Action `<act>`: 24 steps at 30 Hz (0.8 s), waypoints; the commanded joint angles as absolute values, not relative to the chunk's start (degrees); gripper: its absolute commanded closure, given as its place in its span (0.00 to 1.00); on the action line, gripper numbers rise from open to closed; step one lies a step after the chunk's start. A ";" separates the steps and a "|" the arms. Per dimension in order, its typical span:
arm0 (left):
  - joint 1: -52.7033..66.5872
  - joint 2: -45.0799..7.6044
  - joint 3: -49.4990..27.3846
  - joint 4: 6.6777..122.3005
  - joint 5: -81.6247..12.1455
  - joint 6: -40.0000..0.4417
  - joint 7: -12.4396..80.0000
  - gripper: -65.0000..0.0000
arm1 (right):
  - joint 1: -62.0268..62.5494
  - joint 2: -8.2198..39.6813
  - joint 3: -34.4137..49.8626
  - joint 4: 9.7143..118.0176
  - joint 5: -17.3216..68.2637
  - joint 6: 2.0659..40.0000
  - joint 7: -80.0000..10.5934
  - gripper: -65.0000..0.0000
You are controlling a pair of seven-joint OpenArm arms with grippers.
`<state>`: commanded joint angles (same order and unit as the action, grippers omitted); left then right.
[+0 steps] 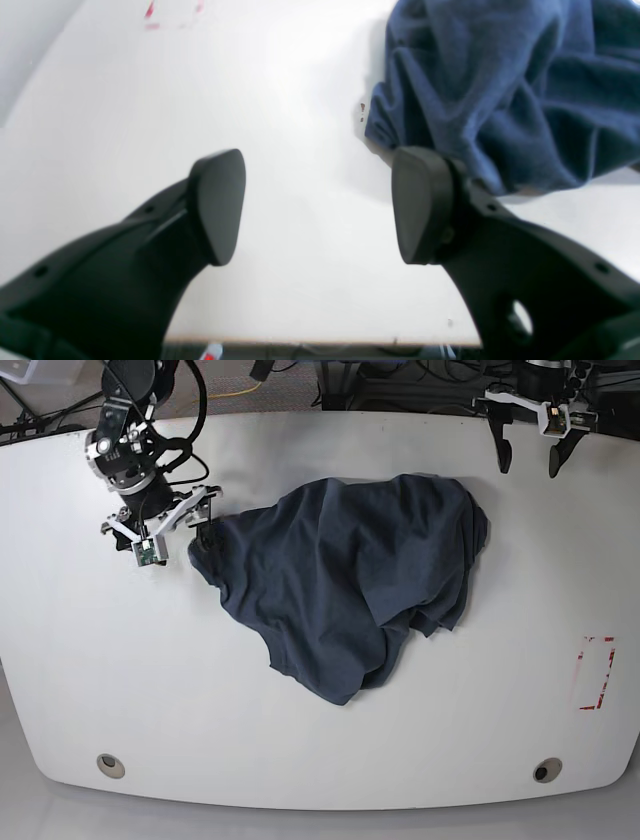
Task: Fold the T-shirt properly
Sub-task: 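Lower both grippers to opposite edges of the crumpled navy T-shirt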
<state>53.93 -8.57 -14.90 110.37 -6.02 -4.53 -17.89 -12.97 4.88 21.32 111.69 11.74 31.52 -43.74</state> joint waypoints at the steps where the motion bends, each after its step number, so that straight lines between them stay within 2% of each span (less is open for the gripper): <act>1: 53.23 -8.57 -14.81 110.37 -5.49 -4.53 -17.89 0.34 | -11.12 5.85 21.32 110.64 11.91 31.60 -46.29 0.31; 3: 52.53 -8.57 -14.81 110.29 -4.79 -4.53 -17.80 0.34 | -8.57 6.64 21.23 108.79 12.00 31.87 -49.27 0.30; 7: 50.51 -8.66 -14.73 108.88 -4.70 -4.53 -17.80 0.34 | -5.14 6.64 21.32 105.80 12.00 37.23 -52.35 0.31; 9: 49.45 -9.80 -14.81 108.00 -4.70 -4.53 -17.80 0.34 | -3.47 6.64 21.32 103.78 12.00 38.73 -53.14 0.31; 18: 46.81 -11.47 -14.81 105.27 -4.70 -4.53 -17.80 0.34 | 0.84 6.46 21.32 92.70 12.00 40.00 -52.35 0.32; 20: 46.55 -11.47 -14.73 104.66 -4.70 -4.53 -17.80 0.34 | 1.27 6.46 21.32 91.03 12.00 40.00 -51.30 0.40; 24: 45.58 -11.47 -14.64 104.48 -4.70 -4.53 -17.80 0.34 | 1.10 6.46 21.32 89.19 12.00 40.00 -48.22 0.78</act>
